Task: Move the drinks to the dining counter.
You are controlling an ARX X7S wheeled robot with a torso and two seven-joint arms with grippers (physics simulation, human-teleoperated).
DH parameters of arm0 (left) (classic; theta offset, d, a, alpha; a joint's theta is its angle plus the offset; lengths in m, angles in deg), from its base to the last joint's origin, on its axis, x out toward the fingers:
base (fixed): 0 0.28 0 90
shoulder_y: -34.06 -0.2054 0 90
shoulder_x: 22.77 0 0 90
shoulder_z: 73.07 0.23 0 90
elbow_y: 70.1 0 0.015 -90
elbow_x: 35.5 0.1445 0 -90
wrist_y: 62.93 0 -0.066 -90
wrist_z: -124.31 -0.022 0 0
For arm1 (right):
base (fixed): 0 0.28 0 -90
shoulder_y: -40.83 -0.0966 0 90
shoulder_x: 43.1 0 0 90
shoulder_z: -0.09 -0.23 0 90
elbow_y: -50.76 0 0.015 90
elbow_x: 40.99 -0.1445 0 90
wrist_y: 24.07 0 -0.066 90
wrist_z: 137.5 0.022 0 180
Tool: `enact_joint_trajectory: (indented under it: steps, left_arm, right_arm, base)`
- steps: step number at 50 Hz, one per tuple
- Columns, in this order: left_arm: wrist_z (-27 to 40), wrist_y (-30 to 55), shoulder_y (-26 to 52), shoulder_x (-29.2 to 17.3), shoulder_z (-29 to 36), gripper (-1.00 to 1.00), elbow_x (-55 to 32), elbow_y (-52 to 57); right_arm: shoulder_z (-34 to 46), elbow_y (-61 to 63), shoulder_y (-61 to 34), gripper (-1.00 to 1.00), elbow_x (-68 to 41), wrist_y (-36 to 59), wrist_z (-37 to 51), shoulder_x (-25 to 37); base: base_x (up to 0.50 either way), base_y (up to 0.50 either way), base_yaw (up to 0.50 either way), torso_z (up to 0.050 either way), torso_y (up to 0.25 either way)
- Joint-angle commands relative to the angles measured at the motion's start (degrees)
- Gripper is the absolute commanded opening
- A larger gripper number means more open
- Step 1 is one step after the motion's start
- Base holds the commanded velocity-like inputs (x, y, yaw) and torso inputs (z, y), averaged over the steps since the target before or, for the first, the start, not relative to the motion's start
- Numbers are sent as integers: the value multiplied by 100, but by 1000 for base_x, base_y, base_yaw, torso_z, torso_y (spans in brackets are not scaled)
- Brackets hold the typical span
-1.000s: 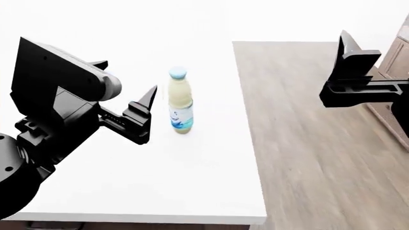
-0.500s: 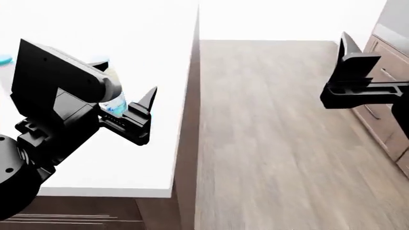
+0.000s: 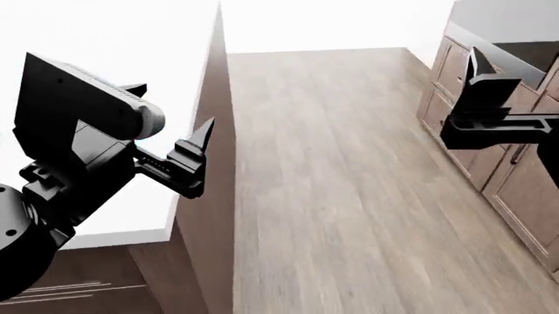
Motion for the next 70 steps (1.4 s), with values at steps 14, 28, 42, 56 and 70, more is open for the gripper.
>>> enact_joint_trajectory:
  steps: [14, 28, 42, 56, 70]
  left_arm:
    - [-2, -19, 42, -8, 69, 100, 4, -12]
    - [-13, -35, 86, -7, 101, 100, 4, -44]
    - [-44, -79, 51, -30, 121, 100, 41, -42]
    - [153, -160, 60, -24, 51, 100, 52, -4]
    - [197, -164, 95, 26, 129, 100, 84, 16]
  right_arm:
    - [-113, 60, 137, 100, -77, -106, 30, 122]
    - [-4, -1, 13, 100, -22, -23, 56, 66]
    - [-20, 15, 72, 100, 5, -50, 23, 71]
    - [-79, 75, 165, 100, 17, -102, 8, 115]
    - [-179, 125, 332, 100, 76, -176, -49, 172]
  base:
    - [-33, -222, -500, 0, 0]
    - [-52, -218, -500, 0, 0]
    - [-71, -214, -500, 0, 0]
    - [-89, -207, -500, 0, 0]
    - [-107, -199, -500, 1, 0]
